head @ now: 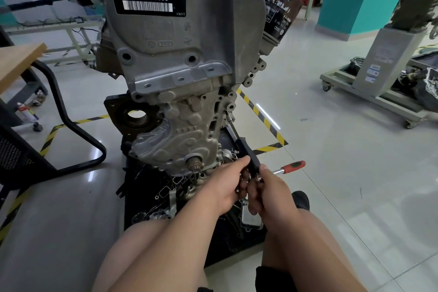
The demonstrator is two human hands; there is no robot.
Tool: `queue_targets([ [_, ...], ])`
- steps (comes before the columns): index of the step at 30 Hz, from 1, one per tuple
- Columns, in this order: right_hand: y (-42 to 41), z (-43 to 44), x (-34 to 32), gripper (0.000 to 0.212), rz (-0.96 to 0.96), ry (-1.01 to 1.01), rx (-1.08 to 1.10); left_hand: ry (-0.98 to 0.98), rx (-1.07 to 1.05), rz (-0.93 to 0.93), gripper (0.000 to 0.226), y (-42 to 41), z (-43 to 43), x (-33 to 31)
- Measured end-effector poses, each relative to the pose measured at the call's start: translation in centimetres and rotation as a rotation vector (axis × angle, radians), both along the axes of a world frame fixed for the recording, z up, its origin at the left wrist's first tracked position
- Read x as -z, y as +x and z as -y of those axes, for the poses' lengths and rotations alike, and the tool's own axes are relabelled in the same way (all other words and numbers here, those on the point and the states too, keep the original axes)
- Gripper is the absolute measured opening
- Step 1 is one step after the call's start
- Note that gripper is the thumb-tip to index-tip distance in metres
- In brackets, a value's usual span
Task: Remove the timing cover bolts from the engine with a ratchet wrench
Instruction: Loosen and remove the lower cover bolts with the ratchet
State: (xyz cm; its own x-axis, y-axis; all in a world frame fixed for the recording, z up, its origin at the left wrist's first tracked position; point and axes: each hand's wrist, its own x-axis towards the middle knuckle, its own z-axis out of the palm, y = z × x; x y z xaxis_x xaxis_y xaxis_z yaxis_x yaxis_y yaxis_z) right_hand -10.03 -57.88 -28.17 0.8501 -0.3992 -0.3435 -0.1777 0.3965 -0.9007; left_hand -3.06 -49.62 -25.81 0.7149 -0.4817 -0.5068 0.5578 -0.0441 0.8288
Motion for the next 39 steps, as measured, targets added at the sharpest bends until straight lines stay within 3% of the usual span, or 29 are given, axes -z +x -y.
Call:
queue_targets([
  [4,-0.2,0.2,-0.7,0.051,-0.003,0.324,-0.095,0.047,0.082,0.037,0.039,-0.4,0.1,-0.1],
  [8,-0.2,0.0,-0.6,0.047,-0.013,0.369,-0.125,0.074,0.022,0.066,0.037,-0.4,0.2,0.2],
  [10,-0.1,-0.2,-0.2,0.044,-0.017,0.224,-0.102,0.075,0.0,0.083,0.034,-0.3,0.1,0.5],
  [13,-0.3,-0.8,0.1,0.025,-0.069,-0.169,-0.027,0.072,-0.022,0.114,0.026,-0.2,0.1,0.8],
  [18,-0.6,-1.6,0.5,0.05,-0.069,-0.691,-0.01,0.083,-0.035,0.134,0.022,-0.1,0.2,1.0],
  [21,-0.6,-1.8,0.4,0.054,-0.107,-0.78,-0.027,0.111,-0.038,0.147,0.023,-0.1,0.2,1.1],
  [24,-0.5,-1.8,0.5,0.051,-0.09,-0.692,-0.007,0.107,-0.036,0.147,0.026,0.0,0.2,1.2],
  [30,0.2,-1.0,1.0,0.034,-0.149,-0.264,-0.001,0.085,-0.001,0.111,0.033,-0.1,0.2,1.0],
  [32,0.2,-0.7,0.6,0.039,-0.121,-0.127,-0.019,0.07,0.005,0.1,0.037,-0.1,0.3,0.8],
  [36,0.0,-0.1,-0.4,0.042,-0.011,0.339,-0.108,0.114,0.047,0.094,0.036,-0.3,0.3,0.8],
  [39,-0.1,0.1,-0.7,0.045,-0.002,0.489,-0.179,0.129,0.028,0.132,0.036,-0.2,0.3,1.1],
])
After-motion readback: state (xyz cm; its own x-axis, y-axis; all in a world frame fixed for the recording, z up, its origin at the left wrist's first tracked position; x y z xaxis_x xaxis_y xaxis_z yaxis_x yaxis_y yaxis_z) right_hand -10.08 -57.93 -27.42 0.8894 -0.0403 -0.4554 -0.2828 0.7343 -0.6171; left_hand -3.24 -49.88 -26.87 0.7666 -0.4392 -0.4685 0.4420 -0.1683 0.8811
